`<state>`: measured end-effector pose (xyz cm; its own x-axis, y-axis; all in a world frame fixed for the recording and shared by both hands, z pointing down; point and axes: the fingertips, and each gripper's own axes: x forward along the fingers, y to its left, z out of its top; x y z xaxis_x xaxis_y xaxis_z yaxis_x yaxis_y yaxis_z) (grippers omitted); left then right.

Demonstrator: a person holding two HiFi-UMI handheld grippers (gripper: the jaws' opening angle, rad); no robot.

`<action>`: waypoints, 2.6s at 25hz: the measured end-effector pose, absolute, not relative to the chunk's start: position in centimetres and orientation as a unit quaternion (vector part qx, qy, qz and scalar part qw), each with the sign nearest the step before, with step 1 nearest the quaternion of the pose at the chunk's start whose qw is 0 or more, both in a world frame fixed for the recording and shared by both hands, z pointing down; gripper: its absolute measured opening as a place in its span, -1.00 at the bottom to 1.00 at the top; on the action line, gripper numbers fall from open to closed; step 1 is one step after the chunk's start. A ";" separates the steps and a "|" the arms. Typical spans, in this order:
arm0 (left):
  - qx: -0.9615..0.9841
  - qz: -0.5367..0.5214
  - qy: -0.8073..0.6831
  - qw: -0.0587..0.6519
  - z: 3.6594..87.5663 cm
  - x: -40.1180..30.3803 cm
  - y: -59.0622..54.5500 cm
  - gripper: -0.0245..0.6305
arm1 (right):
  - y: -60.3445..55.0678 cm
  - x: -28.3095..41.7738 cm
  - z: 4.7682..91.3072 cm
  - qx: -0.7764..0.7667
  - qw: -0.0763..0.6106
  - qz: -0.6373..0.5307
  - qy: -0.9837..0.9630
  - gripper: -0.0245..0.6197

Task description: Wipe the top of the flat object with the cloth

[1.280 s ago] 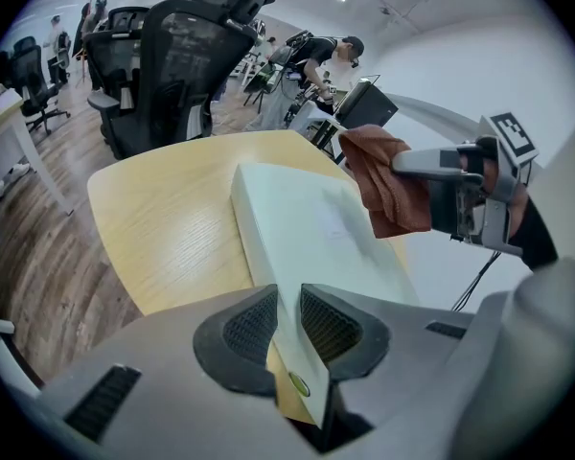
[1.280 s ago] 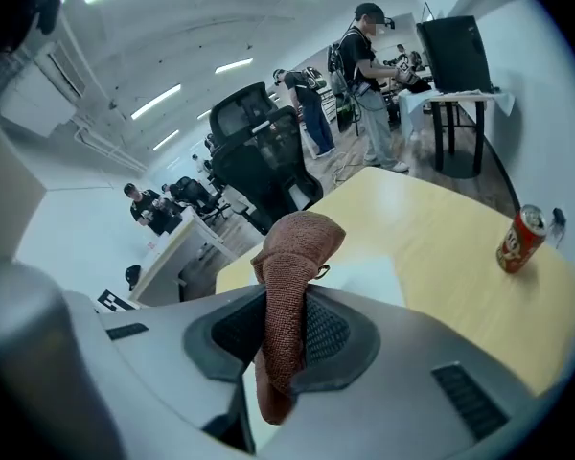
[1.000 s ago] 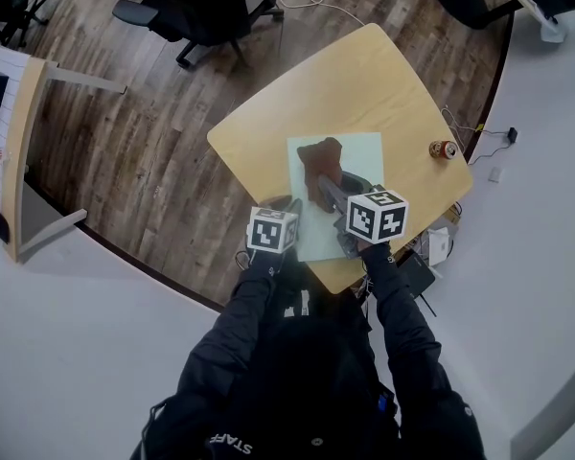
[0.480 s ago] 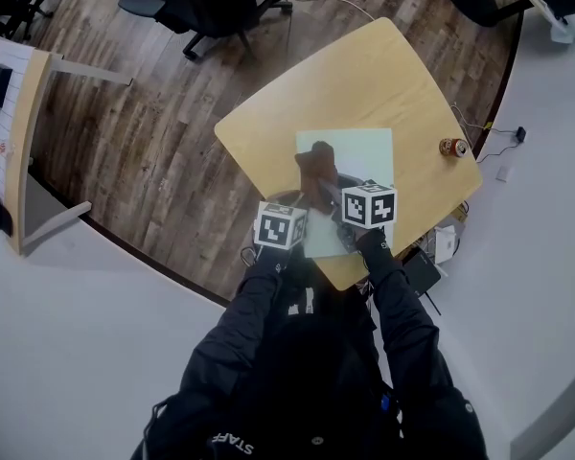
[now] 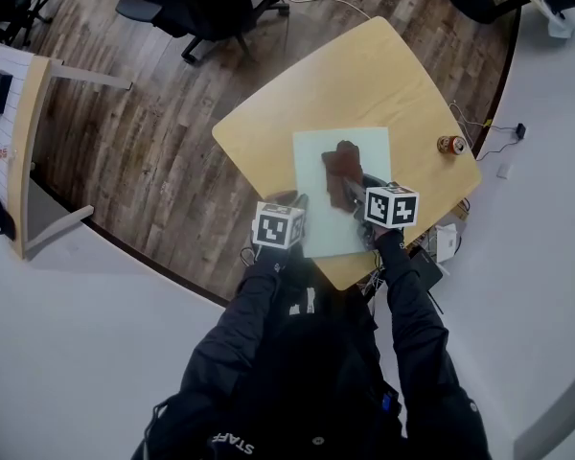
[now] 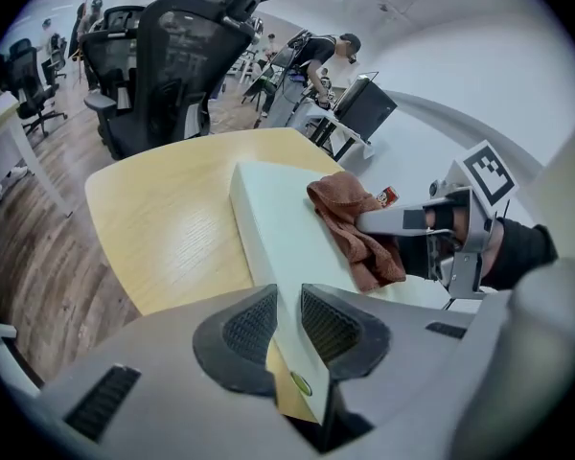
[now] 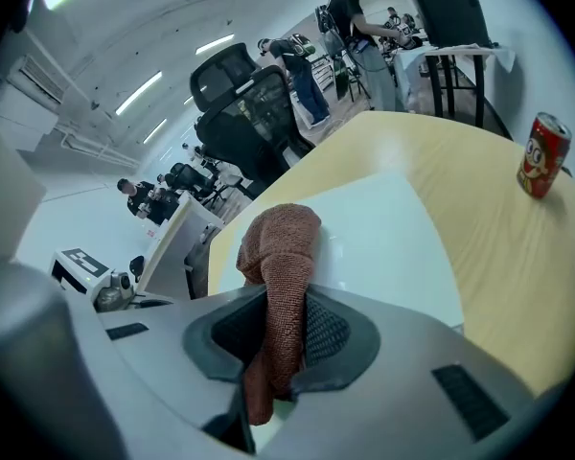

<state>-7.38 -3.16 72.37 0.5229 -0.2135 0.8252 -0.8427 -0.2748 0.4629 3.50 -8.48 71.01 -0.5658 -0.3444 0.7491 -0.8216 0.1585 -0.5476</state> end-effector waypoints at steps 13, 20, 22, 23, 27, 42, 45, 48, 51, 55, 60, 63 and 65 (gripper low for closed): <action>0.725 0.334 -0.365 0.480 72.3 -7.3 -3.2 -0.63 | -8.6 12.0 70.9 0.446 0.272 0.474 -0.709 -0.64; 0.725 0.331 -0.368 0.479 72.0 -7.5 -3.4 -0.63 | -8.9 12.6 66.7 0.452 0.246 0.460 -0.724 -0.64; 0.724 0.331 -0.368 0.480 72.0 -7.5 -3.3 -0.63 | -9.0 11.4 64.7 0.446 0.218 0.462 -0.735 -0.64; 0.723 0.332 -0.369 0.480 71.9 -7.4 -3.3 -0.63 | -8.9 10.6 63.9 0.442 0.206 0.463 -0.740 -0.64; 0.720 0.334 -0.367 0.485 72.1 -7.3 -3.1 -0.63 | -7.7 6.2 62.1 0.410 0.179 0.473 -0.759 -0.65; 0.719 0.332 -0.369 0.487 72.1 -7.3 -3.2 -0.63 | -1.9 -2.2 69.1 0.331 0.196 0.565 -0.730 -0.65; 0.718 0.333 -0.369 0.487 72.2 -7.3 -3.2 -0.63 | -1.6 -1.2 70.2 0.337 0.205 0.565 -0.724 -0.65; 0.718 0.336 -0.368 0.486 72.2 -7.4 -3.2 -0.63 | -1.6 0.5 70.8 0.354 0.218 0.560 -0.716 -0.65; 0.718 0.337 -0.368 0.485 72.1 -7.4 -3.2 -0.63 | -1.9 2.0 70.8 0.365 0.218 0.556 -0.714 -0.64; 0.717 0.340 -0.368 0.484 72.2 -7.3 -3.1 -0.63 | -2.1 4.5 70.9 0.380 0.221 0.551 -0.709 -0.64; 0.717 0.342 -0.368 0.483 72.1 -7.3 -3.2 -0.63 | -2.3 8.1 70.7 0.404 0.225 0.545 -0.700 -0.64; 0.717 0.344 -0.369 0.481 72.1 -7.2 -3.1 -0.63 | -2.3 10.5 70.7 0.420 0.225 0.542 -0.692 -0.64; 0.718 0.344 -0.369 0.480 72.1 -7.2 -3.1 -0.63 | -2.2 11.9 70.8 0.430 0.225 0.540 -0.687 -0.64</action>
